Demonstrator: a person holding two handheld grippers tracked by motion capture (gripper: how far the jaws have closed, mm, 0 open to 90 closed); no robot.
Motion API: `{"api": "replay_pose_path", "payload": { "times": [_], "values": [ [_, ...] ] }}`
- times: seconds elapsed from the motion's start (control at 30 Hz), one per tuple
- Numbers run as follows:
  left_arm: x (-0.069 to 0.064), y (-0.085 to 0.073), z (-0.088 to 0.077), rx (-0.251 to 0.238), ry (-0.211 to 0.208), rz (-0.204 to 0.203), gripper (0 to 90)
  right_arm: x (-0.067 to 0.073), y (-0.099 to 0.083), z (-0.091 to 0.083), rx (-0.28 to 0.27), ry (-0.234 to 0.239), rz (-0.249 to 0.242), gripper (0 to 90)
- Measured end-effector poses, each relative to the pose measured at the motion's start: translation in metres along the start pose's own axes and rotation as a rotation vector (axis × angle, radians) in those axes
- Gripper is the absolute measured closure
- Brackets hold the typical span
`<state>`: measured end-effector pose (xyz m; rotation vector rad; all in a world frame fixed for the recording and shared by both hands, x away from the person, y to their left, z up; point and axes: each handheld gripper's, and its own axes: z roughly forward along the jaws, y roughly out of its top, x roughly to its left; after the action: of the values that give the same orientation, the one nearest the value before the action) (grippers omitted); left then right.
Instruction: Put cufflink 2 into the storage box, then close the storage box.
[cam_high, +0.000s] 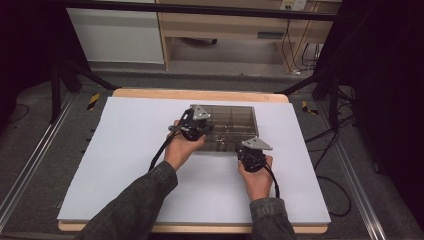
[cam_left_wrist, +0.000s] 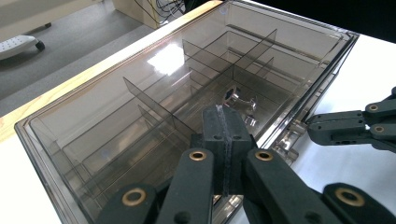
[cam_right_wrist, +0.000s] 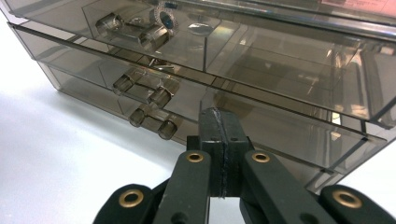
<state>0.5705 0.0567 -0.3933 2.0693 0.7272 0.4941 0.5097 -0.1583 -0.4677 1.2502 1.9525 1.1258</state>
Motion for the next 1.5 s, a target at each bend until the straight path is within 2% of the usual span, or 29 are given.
{"api": "replay_pose_path", "payload": {
  "times": [0.13,0.47,0.6,0.67,0.7,0.77,0.8,0.83,0.87,0.9,0.97,1.03,1.17,1.23,1.33,1.43,1.5],
  "values": [
    [-0.001,0.0,0.0,0.0,-0.001,0.002,90.0,0.0,0.001,0.002,0.004,0.001,0.011,90.0],
    [-0.001,0.0,0.0,-0.004,-0.003,-0.003,90.0,0.001,0.002,0.005,0.005,0.002,0.001,90.0],
    [-0.001,0.0,-0.008,-0.024,-0.003,0.003,90.0,-0.001,0.003,-0.005,-0.02,0.01,0.019,90.0],
    [0.003,-0.002,-0.021,-0.05,-0.001,0.0,90.0,-0.003,0.002,-0.013,-0.034,0.015,0.03,90.0],
    [0.004,-0.003,-0.027,-0.06,0.009,0.003,89.6,-0.004,0.001,-0.017,-0.041,0.02,0.032,85.5],
    [0.008,-0.007,-0.038,-0.089,0.032,0.008,81.2,-0.007,-0.001,-0.024,-0.048,0.029,0.041,74.4],
    [0.008,-0.007,-0.038,-0.089,0.032,0.008,74.2,-0.007,-0.001,-0.024,-0.048,0.029,0.041,74.4],
    [0.012,-0.014,-0.049,-0.103,0.066,0.02,65.4,-0.011,-0.004,-0.031,-0.044,0.01,0.042,62.8],
    [0.012,-0.014,-0.049,-0.103,0.066,0.02,56.8,-0.013,-0.005,-0.035,-0.048,-0.001,0.047,57.8],
    [0.017,-0.023,-0.058,-0.099,0.083,0.018,49.2,-0.016,-0.007,-0.038,-0.055,-0.008,0.052,52.7],
    [0.024,-0.035,-0.067,-0.106,0.088,-0.002,38.6,-0.021,-0.01,-0.044,-0.058,-0.034,0.051,40.6],
    [0.031,-0.049,-0.075,-0.102,0.103,-0.005,27.5,-0.026,-0.014,-0.049,-0.054,-0.057,0.054,33.5],
    [0.044,-0.084,-0.088,-0.093,0.107,-0.036,12.5,-0.038,-0.023,-0.055,-0.037,-0.094,0.059,18.6],
    [0.051,-0.103,-0.094,-0.075,0.121,-0.052,8.5,-0.044,-0.027,-0.056,-0.025,-0.12,0.058,15.8],
    [0.061,-0.131,-0.105,-0.079,0.13,-0.084,6.6,-0.051,-0.032,-0.057,-0.017,-0.142,0.077,12.3],
    [0.071,-0.15,-0.116,-0.088,0.166,-0.102,6.6,-0.056,-0.035,-0.057,-0.01,-0.153,0.074,8.7],
    [0.076,-0.16,-0.122,-0.104,0.207,-0.101,6.6,-0.057,-0.037,-0.054,0.006,-0.159,0.069,8.4]
  ]
}}
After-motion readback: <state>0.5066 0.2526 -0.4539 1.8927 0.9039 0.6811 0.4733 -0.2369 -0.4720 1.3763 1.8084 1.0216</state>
